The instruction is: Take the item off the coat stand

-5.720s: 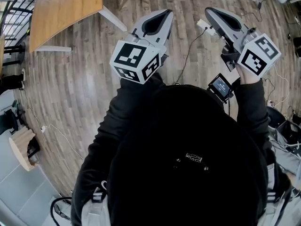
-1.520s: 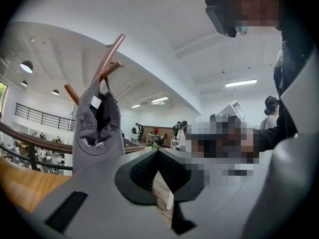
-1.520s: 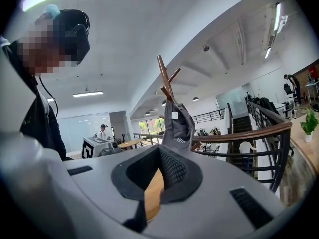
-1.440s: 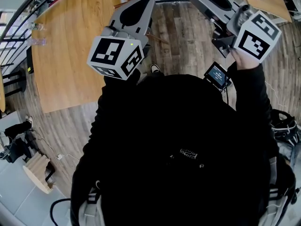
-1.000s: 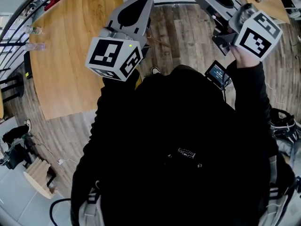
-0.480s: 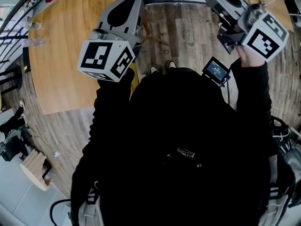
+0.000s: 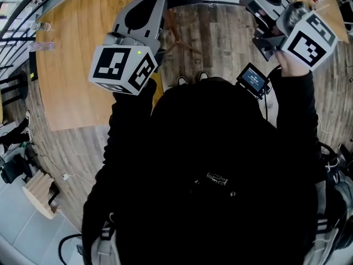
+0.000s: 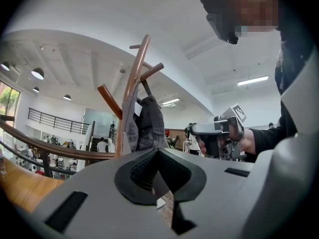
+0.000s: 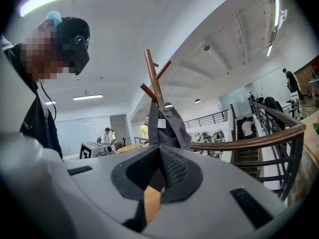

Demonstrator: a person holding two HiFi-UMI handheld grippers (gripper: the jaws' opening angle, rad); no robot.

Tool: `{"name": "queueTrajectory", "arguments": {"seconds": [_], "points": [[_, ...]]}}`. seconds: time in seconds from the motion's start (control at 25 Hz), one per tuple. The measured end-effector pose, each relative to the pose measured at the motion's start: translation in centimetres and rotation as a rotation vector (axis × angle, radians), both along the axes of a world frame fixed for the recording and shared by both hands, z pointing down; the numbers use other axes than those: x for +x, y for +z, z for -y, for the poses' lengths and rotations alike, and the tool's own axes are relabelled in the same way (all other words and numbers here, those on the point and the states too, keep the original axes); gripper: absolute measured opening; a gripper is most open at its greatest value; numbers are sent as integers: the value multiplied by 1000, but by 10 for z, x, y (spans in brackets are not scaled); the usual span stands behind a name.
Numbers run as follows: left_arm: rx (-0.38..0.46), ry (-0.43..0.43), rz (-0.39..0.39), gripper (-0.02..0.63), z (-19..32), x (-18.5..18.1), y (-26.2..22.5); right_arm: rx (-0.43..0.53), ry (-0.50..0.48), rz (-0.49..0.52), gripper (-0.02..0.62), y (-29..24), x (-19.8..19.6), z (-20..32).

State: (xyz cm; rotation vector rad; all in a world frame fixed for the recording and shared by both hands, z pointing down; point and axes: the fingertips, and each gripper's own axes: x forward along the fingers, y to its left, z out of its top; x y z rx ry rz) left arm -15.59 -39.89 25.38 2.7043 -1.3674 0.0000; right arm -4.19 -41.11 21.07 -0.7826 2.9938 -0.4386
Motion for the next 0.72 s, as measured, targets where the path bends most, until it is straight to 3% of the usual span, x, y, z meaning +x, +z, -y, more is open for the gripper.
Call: {"name": "queueTrajectory", "arguments": {"seconds": [0.48,0.68,0.72], "points": [[33,-19,31,6,-5,-1,-6,32,57,8,17,1,9,4],[44,-26,22,74,-6,-2,-12,41,71,-6,18,-1,8,5],[42,-30,17,101,-7,-2,-12,41,70,-6,43,-1,7,5]]}}
